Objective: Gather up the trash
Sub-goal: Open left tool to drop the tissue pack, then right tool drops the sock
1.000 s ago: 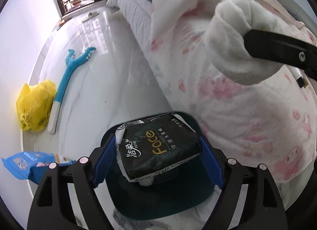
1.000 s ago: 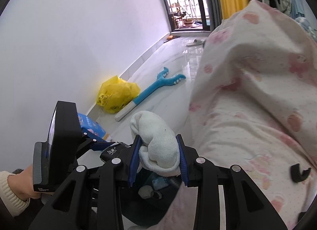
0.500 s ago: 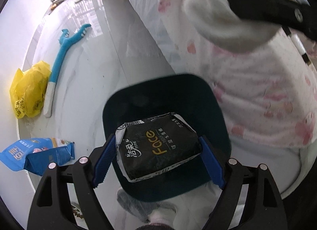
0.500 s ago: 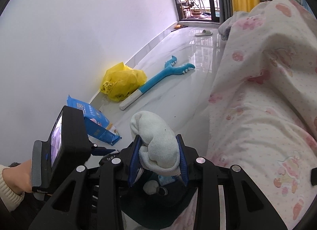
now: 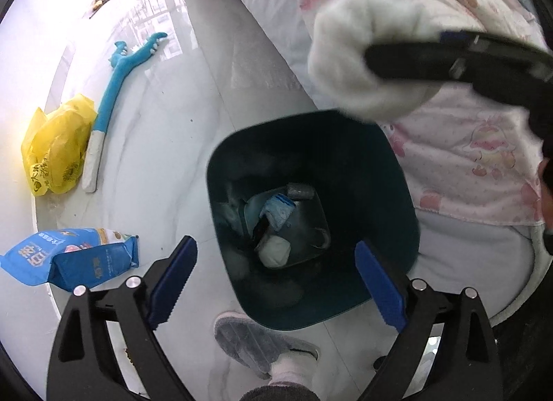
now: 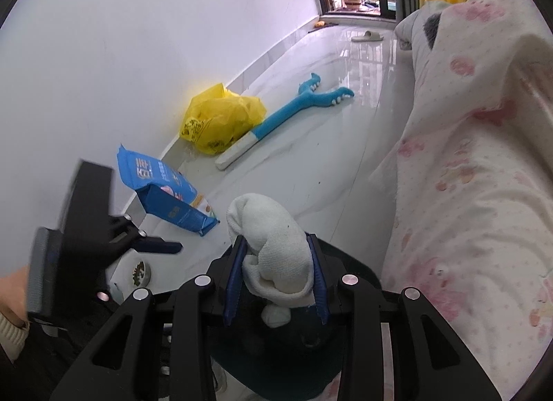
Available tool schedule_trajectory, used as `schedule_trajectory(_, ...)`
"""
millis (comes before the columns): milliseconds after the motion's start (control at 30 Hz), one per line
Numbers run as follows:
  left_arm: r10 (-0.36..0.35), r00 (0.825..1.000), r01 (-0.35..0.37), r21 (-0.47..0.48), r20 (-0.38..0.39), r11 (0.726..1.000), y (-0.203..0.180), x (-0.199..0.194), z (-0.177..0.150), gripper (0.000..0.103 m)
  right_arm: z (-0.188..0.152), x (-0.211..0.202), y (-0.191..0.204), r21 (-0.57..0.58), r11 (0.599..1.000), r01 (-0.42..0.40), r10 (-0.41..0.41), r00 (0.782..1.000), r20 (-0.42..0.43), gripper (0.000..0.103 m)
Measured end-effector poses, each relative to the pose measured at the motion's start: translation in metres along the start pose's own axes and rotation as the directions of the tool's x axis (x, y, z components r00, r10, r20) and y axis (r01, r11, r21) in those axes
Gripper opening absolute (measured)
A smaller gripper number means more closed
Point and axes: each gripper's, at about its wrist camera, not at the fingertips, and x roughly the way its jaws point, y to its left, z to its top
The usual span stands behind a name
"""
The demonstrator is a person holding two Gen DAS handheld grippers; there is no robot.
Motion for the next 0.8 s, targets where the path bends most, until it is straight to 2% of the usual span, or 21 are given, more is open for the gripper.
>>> schedule_trajectory(300,0.006,0.992,-0.003,-0.031,0.124,1.000,0.018,-0.034,-0.004,0.094,-0.007,0.034,0.006,-0.002,1.000,-0.002,0.002,0.996,-0.084,0.036)
schedule_trajectory(433,0.009,0.987,0.000,-0.054,0.159,0.999,0.030,-0.045,-0.008,0.086,-0.013,0.050,0.011,-0.001,1.000,-0.003,0.003,0.992,-0.128,0.036)
schedule_trajectory(800,0.023,0.950,0.005,-0.091,0.310,0.996,0.049,-0.082,-0.013,0.078,-0.024,0.085,0.030,-0.050,0.999,0.005,-0.015,0.977,-0.213,0.036)
